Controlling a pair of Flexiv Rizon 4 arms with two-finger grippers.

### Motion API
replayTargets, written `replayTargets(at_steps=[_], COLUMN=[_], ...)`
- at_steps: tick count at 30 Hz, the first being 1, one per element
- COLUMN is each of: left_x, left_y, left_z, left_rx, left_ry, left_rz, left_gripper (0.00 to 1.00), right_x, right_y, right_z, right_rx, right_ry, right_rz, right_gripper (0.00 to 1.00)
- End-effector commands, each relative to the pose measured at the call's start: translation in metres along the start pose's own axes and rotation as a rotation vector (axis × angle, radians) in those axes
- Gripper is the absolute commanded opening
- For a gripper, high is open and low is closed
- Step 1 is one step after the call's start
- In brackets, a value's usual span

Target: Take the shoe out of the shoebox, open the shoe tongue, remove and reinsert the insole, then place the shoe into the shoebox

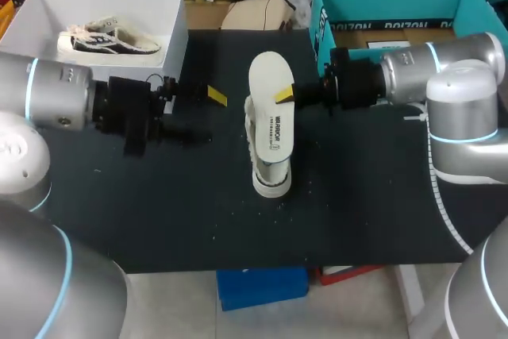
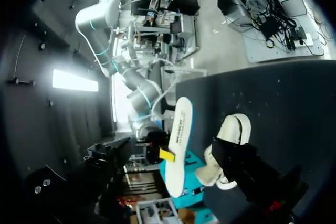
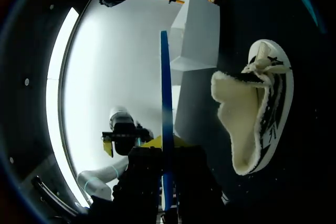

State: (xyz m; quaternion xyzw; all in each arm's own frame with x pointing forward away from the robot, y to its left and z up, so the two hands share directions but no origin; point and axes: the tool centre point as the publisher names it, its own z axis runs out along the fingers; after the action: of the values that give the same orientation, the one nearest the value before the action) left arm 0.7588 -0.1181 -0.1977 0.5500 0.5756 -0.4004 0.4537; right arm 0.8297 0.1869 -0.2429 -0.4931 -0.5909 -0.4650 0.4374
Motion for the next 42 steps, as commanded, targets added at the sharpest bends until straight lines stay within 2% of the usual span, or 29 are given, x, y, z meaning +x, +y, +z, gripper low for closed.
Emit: replayTargets(at_steps=[1, 10, 22, 32, 36, 42], left_x=[0.02, 0.042, 0.042, 0.042, 0.04, 0.029], left_y=[-0.003, 0.01, 0.012, 0.018, 0.024, 0.04], left_z=[0.002, 0.007, 0.028, 0.048, 0.059, 0.075], left_rx=[-0.006, -0.043, -0.023, -0.017, -0.015, -0.017], left_ry=[-0.334, -0.415, -0.319, -0.332, -0.34, -0.337], left_rz=[0.009, 0.064, 0.149, 0.153, 0.166, 0.188], left_gripper=[1.0, 1.0, 1.0, 1.0, 0.91, 0.69], right_x=[0.0, 0.0, 0.0, 0.0, 0.0, 0.0], right_y=[-0.001, -0.001, -0.001, -0.001, -0.001, -0.001], right_z=[0.001, 0.001, 0.001, 0.001, 0.001, 0.001], right_rx=[-0.002, -0.002, -0.002, -0.002, -0.002, -0.002], right_ry=[0.0, 0.0, 0.0, 0.0, 0.0, 0.0], right_rz=[0.0, 0.0, 0.0, 0.0, 0.0, 0.0], right_gripper=[0.0, 0.0, 0.0, 0.0, 0.0, 0.0])
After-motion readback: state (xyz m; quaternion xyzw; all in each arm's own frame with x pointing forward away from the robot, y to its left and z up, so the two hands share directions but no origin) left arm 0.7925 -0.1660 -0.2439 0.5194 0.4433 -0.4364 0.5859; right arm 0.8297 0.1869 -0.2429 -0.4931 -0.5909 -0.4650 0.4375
